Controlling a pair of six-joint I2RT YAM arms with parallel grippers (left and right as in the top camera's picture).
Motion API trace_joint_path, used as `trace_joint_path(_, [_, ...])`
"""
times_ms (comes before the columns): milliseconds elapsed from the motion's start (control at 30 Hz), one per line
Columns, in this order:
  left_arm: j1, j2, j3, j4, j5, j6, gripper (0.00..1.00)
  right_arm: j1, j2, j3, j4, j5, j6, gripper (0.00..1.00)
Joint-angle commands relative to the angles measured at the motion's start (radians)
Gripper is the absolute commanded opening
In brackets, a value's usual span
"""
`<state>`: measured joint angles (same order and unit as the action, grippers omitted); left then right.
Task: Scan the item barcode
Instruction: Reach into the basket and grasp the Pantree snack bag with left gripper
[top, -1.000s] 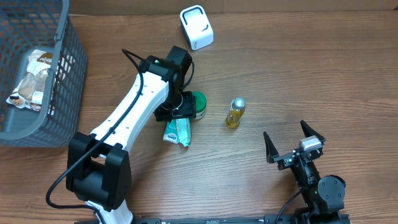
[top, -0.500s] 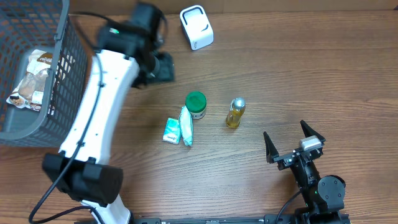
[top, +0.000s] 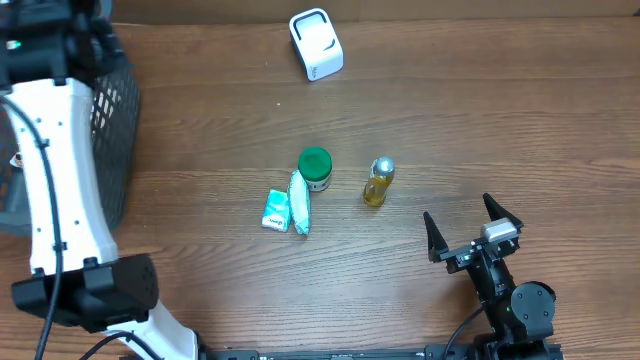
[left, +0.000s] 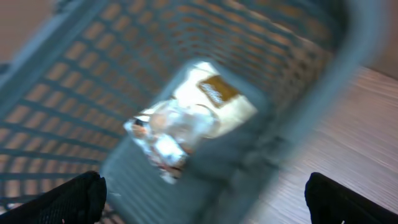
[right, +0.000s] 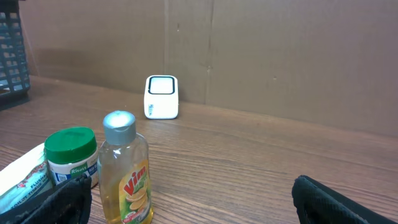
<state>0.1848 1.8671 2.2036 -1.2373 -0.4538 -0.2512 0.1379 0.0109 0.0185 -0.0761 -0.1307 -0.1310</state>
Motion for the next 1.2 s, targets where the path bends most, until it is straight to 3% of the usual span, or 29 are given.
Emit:
trace_joint_path(0, [0.094,0.04,-0.011,0.014,0.038,0.102,1.0,-0.003,-0.008,-0.011,0.003,-0.002,-0.001,1.0])
trace_joint_path(333, [0.296,0.292,-0.011,0.067,0.282,0.287,1.0,-0.003,-0.008,-0.011,0.003,-0.002,-0.001,1.0])
trace_joint_path(500, [0.32,0.446,-0.011,0.064,0.411,0.42,1.0,-0.003,-0.008,-0.011,0.004,-0.002,-0.001,1.0])
trace_joint_path(833, [0.321,0.631,-0.013,0.069,0.349,0.434,1.0,-0.003,-0.008,-0.011,0.004,-0.002,-0.001,1.0])
trace_joint_path(867, [0.322,0.642,-0.016,0.068,0.344,0.434,0.93,-0.003,-0.008,-0.011,0.003,-0.002,-0.001,1.0])
trace_joint_path(900, [0.323,0.664,-0.022,0.065,0.34,0.434,0.68,-0.003,-0.008,-0.011,0.004,-0.002,-0.001,1.0])
trace_joint_path(1000, [0.327,0.688,-0.024,0.055,0.339,0.419,0.33,-0.003,-0.008,-0.011,0.004,-0.002,-0.001,1.0])
trace_joint_path(1167, [0.336,0.684,-0.011,0.039,0.34,0.343,0.04,-0.003,-0.008,-0.011,0.004,-0.002,-0.001,1.0])
